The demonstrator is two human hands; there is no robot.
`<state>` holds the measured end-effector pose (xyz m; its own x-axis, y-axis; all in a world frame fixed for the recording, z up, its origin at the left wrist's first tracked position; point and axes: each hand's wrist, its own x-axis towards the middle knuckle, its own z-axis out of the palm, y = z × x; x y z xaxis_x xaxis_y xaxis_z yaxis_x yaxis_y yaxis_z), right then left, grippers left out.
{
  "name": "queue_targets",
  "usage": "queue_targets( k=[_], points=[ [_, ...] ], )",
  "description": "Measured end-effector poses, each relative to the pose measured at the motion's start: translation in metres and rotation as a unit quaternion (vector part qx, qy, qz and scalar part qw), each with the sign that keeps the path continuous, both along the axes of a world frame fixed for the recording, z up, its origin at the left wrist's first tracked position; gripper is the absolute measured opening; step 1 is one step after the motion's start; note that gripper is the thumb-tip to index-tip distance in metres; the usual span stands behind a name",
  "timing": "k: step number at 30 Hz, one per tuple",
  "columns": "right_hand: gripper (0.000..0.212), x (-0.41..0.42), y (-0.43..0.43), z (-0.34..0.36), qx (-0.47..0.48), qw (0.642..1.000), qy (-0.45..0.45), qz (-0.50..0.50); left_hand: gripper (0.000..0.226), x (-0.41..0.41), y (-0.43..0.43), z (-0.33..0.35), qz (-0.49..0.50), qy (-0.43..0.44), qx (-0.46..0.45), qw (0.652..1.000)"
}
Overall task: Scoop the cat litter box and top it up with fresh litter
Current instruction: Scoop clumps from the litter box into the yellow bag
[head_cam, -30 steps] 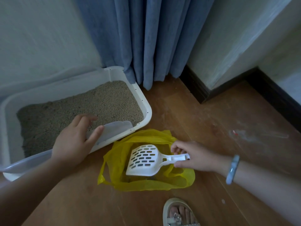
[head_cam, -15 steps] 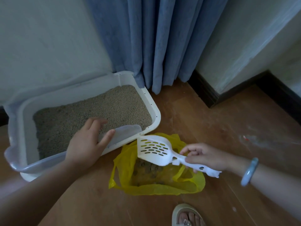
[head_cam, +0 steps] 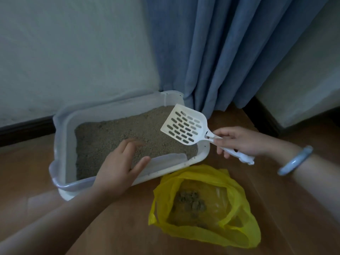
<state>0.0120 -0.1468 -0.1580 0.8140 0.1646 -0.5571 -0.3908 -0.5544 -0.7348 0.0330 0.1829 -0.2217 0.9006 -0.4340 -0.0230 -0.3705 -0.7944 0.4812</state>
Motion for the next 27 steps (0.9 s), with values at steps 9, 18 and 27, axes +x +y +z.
queue_targets(
  k=[9, 18, 27],
  points=[
    [0.027, 0.085, 0.071, -0.023, -0.316, 0.907, -0.033, 0.278, 0.067, 0.011, 0.036, 0.015, 0.048, -0.051, 0.127, 0.989],
    [0.01, 0.12, 0.098, -0.047, -0.398, 0.836, -0.086, 0.367, 0.054, 0.009, 0.083, 0.013, 0.073, -0.05, 0.16, 0.983],
    [0.014, 0.132, 0.126, -0.062, -0.359, 0.849, -0.144, 0.36, 0.065, 0.025, 0.124, 0.007, 0.168, -0.073, 0.138, 0.973]
  ],
)
